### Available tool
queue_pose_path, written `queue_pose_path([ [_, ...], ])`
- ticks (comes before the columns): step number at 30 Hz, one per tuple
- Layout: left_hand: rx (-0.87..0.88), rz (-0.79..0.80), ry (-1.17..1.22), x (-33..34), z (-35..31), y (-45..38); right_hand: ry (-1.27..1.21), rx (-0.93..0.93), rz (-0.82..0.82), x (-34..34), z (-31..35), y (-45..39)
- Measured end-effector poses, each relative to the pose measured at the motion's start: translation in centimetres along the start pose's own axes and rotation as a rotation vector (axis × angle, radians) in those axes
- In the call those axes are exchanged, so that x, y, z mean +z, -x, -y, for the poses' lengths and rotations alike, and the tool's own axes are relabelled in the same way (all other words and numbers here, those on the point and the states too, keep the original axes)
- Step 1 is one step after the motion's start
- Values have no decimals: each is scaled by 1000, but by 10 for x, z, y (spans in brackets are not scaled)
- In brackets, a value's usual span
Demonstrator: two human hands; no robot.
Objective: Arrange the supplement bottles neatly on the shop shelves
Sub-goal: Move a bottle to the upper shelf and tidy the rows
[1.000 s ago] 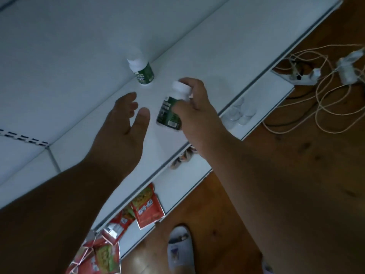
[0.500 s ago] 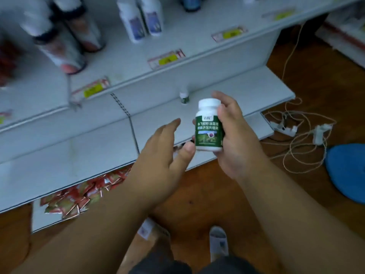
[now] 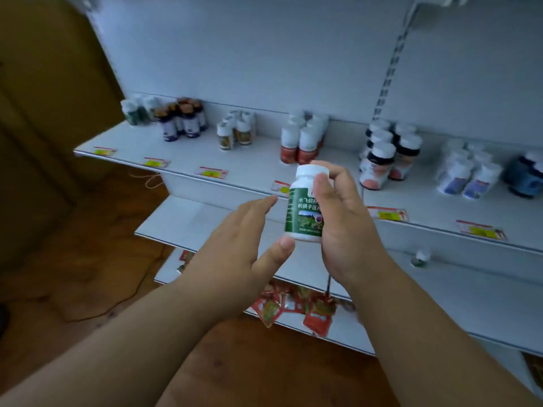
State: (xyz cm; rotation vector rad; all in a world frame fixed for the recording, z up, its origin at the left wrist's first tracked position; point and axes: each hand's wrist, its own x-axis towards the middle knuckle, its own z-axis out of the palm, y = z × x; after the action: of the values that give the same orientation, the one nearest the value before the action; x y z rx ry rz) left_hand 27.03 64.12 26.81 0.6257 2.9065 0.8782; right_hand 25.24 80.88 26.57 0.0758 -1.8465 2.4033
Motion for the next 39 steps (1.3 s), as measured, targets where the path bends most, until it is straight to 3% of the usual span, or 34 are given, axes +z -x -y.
queue_pose_path([
  [7,-138,-124,-64,-118,144,26,207,-61,128,189,-43,-64],
  [9,-174,-116,-70,-136,182,44,277,-27,215,234,-64,-68],
  [12,-236,-104,-56,-168,233,52,356,-17,208,285,-85,-85],
  [20,-252,-86,-114,-213,365,-46,540,-57,106,367,-133,-225],
  [29,-396,-83,-189,-277,502,-139,607,-41,153,478,-190,-363],
  [35,-263,-127,-320,-300,592,-214,842,-31,138,526,-233,-443],
  [39,-95,-9,-464,-318,652,-265,1034,-16,-5,550,-269,-486],
])
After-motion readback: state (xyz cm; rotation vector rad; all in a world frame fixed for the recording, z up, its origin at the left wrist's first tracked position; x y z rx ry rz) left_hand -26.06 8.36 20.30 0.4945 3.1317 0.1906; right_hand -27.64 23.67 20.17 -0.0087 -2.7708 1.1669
